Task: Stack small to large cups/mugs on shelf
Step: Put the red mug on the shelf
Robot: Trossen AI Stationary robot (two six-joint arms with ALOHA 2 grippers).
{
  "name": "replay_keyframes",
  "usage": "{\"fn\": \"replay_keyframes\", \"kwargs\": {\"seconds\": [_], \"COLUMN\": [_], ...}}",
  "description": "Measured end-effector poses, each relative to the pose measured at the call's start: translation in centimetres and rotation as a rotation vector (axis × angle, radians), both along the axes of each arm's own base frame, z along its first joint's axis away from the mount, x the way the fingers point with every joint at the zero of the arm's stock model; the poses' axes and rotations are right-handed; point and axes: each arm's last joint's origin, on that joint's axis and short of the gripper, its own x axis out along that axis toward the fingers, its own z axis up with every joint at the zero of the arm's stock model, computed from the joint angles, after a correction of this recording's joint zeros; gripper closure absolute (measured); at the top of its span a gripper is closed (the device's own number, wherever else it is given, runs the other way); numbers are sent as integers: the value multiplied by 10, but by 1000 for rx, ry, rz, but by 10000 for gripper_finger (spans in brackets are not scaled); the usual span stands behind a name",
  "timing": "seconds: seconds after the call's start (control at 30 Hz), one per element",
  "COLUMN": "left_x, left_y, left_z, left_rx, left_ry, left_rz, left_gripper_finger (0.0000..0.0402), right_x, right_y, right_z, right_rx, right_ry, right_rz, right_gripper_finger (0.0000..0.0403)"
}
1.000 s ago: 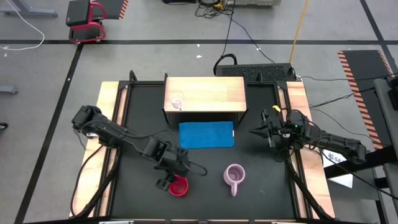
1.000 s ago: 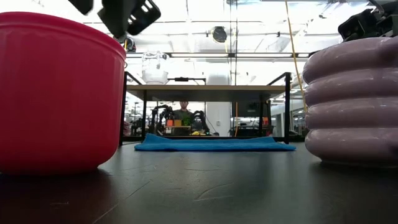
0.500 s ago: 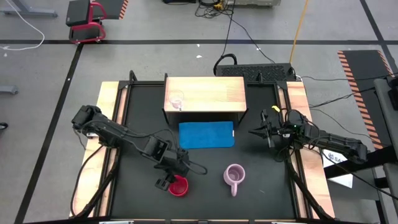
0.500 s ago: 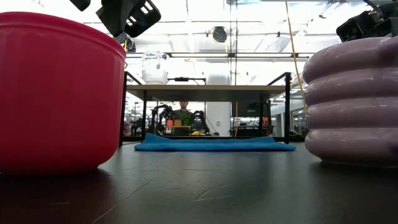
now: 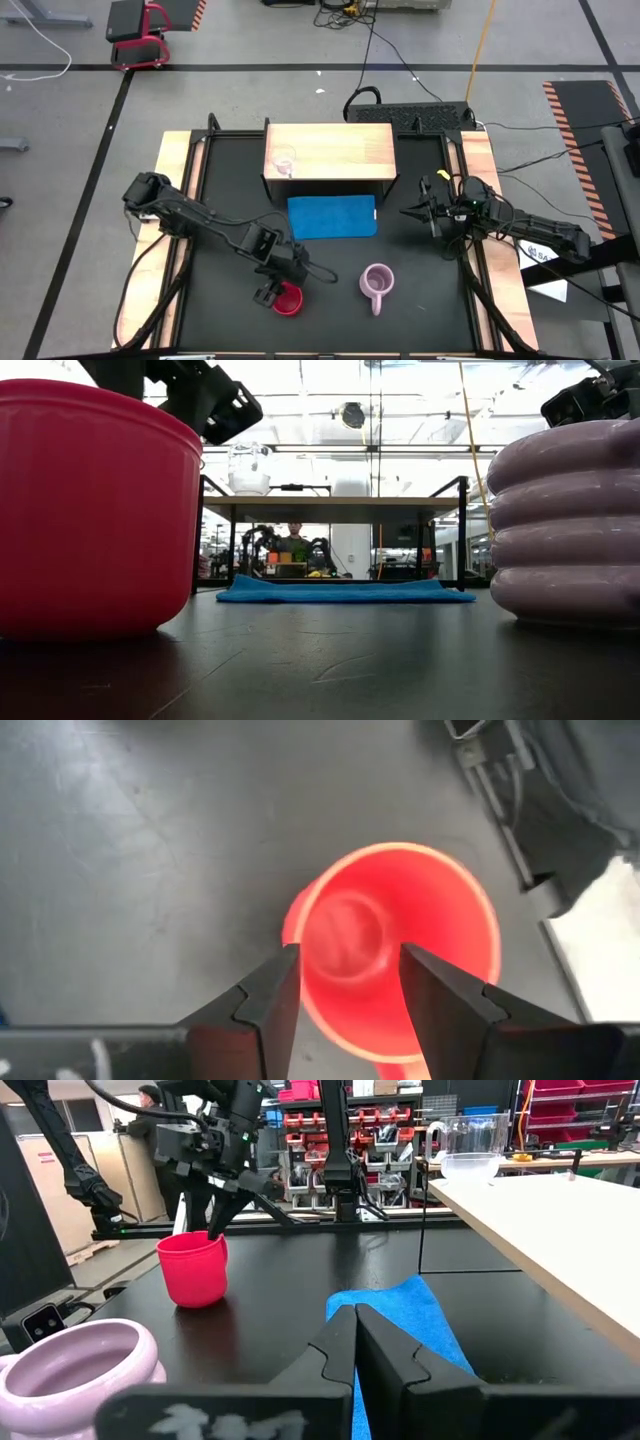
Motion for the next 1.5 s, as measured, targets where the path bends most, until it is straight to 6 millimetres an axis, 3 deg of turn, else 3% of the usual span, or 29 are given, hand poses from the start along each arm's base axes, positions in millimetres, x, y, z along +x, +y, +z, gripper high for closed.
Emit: {"fn": "replay_keyframes", "kwargs": {"seconds": [0.37,1.5], "left_x": [4,9], "left_y": [-2,-1], "left_z": [-15,-14], "left_rx": [25,52], "left_ry": [51,-17], "left_rz": [15,0], "left_gripper_finger": [229,229], "right_x": [0,0], "right_y": [0,0], "right_z": [0,0], "right_rx": [-6,-7], "right_ry": [-2,1], "right_rz": [0,0], "right_gripper_finger": [403,403]}}
